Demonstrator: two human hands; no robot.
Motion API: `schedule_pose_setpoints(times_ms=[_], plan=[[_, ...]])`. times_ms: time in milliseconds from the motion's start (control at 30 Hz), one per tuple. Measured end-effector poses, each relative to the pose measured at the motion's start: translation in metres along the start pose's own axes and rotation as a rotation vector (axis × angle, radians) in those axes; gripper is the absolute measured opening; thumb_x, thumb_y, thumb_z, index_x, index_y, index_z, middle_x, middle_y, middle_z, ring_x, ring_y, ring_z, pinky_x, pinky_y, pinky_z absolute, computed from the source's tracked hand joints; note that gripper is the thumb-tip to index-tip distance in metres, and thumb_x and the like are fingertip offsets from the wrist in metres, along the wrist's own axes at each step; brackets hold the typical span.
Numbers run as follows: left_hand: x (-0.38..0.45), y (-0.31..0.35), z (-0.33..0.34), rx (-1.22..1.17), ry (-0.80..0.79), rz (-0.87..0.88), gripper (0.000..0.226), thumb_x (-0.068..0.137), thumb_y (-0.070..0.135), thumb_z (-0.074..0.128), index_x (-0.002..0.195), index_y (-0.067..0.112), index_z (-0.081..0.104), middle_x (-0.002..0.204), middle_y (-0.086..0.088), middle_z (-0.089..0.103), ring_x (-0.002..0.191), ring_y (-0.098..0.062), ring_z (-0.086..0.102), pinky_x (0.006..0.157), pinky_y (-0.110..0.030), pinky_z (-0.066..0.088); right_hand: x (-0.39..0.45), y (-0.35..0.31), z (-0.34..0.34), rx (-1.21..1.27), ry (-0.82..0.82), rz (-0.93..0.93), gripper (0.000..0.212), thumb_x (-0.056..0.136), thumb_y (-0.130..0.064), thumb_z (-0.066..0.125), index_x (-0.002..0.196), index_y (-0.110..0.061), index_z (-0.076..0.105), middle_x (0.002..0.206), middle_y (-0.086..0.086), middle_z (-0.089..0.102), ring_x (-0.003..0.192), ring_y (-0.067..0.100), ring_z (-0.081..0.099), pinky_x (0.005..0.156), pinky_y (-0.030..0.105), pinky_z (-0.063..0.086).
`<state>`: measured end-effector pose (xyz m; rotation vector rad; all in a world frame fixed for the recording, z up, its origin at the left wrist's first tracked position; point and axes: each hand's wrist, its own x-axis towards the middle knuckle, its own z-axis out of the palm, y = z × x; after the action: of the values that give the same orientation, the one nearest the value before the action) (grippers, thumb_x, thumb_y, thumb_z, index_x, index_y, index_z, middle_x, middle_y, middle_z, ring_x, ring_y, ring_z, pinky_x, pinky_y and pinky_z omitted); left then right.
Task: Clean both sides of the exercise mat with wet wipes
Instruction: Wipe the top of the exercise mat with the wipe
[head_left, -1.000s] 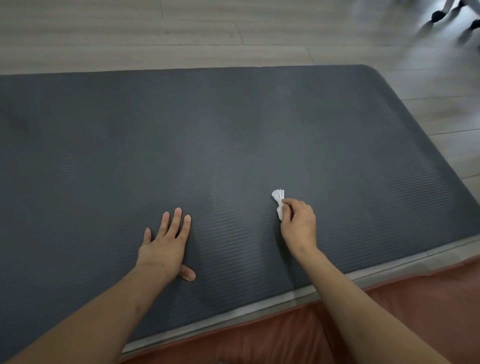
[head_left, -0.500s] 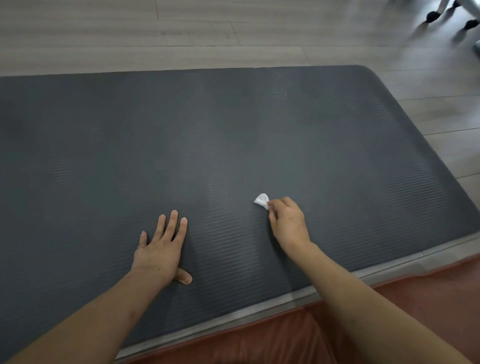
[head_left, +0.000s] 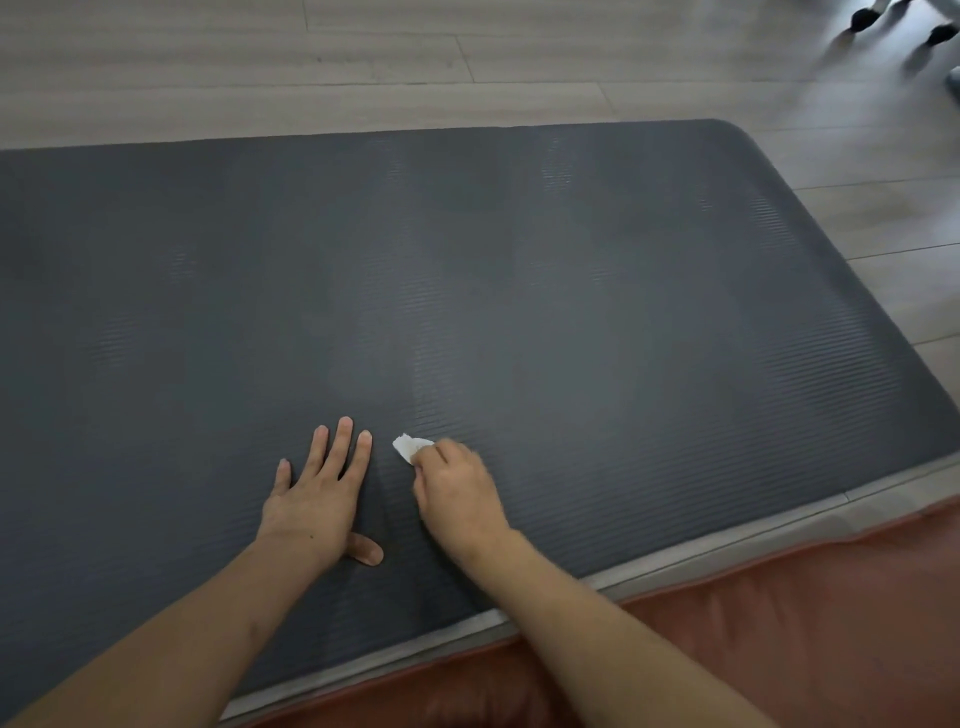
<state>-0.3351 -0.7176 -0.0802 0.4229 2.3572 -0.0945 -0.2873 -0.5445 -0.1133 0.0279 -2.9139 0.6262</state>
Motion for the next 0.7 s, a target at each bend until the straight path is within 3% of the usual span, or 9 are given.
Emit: schedule_pose_setpoints(times_ms=[67,200,267,367,467,567,633,700], plan=[[0.001,0.0,0.0,-0.001,-0.007,0.003,0.148,0.073,0.063,0.083,0.156,0.024,-0.033,0.155,0.003,-0.05,0.15,-0.022,-0.037,0.128,-0.057,0.001,0.008,0.046,-0.022,-0.197,0.015,-0.027,0.007,0.079,-0.017,0.052,0.077,-0.015,0.059,0.075,0.007,0.058,0.065,0.029,0.059,0.057,0.037,0.044],[0.0,0.002,0.0,-0.001,-0.013,0.007,0.148,0.074,0.063,0.082,0.155,0.023,-0.034,0.151,0.003,-0.053,0.149,-0.024,-0.039,0.127,-0.059,0.0,0.008,0.166,-0.09,-0.301,0.106,0.466,0.005,0.087,-0.006,0.063,0.083,-0.003,0.059,0.085,0.022,0.061,0.074,0.042,0.061,0.063,0.047,0.048],[0.0,0.001,-0.001,-0.005,-0.016,0.007,0.147,0.074,0.062,0.083,0.155,0.023,-0.034,0.149,0.004,-0.054,0.149,-0.024,-0.039,0.127,-0.059,-0.001,0.003,0.166,-0.092,-0.267,0.181,0.592,0.005,0.089,-0.005,0.06,0.088,0.0,0.06,0.09,0.023,0.06,0.079,0.044,0.059,0.068,0.047,0.047],[-0.002,0.001,-0.001,-0.012,-0.01,0.008,0.147,0.074,0.062,0.083,0.157,0.023,-0.032,0.147,0.005,-0.053,0.15,-0.023,-0.037,0.127,-0.059,-0.001,0.002,0.077,-0.036,-0.134,0.22,0.494,0.005,0.081,0.001,0.065,0.085,-0.003,0.063,0.083,0.019,0.062,0.073,0.04,0.061,0.065,0.043,0.05],[-0.001,0.0,-0.001,-0.019,0.005,0.01,0.146,0.073,0.062,0.084,0.159,0.024,-0.028,0.147,0.006,-0.051,0.152,-0.023,-0.035,0.127,-0.059,0.0,-0.005,-0.02,0.011,-0.018,0.06,0.182,0.02,0.071,0.001,0.072,0.087,-0.008,0.065,0.08,0.01,0.063,0.07,0.029,0.061,0.062,0.033,0.052],[-0.002,-0.001,-0.001,-0.024,-0.005,0.009,0.147,0.072,0.061,0.084,0.159,0.024,-0.028,0.148,0.006,-0.051,0.151,-0.022,-0.035,0.127,-0.058,-0.001,-0.004,-0.002,0.008,-0.11,-0.104,-0.043,0.012,0.081,-0.007,0.052,0.09,-0.01,0.06,0.087,0.012,0.059,0.081,0.031,0.06,0.071,0.038,0.051],[-0.003,0.0,-0.001,-0.011,-0.008,0.011,0.147,0.073,0.062,0.083,0.158,0.023,-0.03,0.148,0.005,-0.052,0.151,-0.023,-0.036,0.127,-0.059,-0.001,0.002,0.063,-0.023,-0.215,-0.081,0.109,0.012,0.085,-0.005,0.048,0.087,-0.007,0.06,0.089,0.017,0.059,0.084,0.039,0.06,0.074,0.044,0.047],[-0.003,0.002,-0.002,-0.007,-0.012,0.012,0.146,0.074,0.062,0.083,0.157,0.023,-0.031,0.147,0.005,-0.053,0.151,-0.024,-0.036,0.127,-0.059,-0.001,0.003,0.133,-0.068,-0.265,0.014,0.424,0.006,0.089,-0.003,0.054,0.084,-0.003,0.058,0.09,0.024,0.06,0.084,0.043,0.059,0.072,0.047,0.047]])
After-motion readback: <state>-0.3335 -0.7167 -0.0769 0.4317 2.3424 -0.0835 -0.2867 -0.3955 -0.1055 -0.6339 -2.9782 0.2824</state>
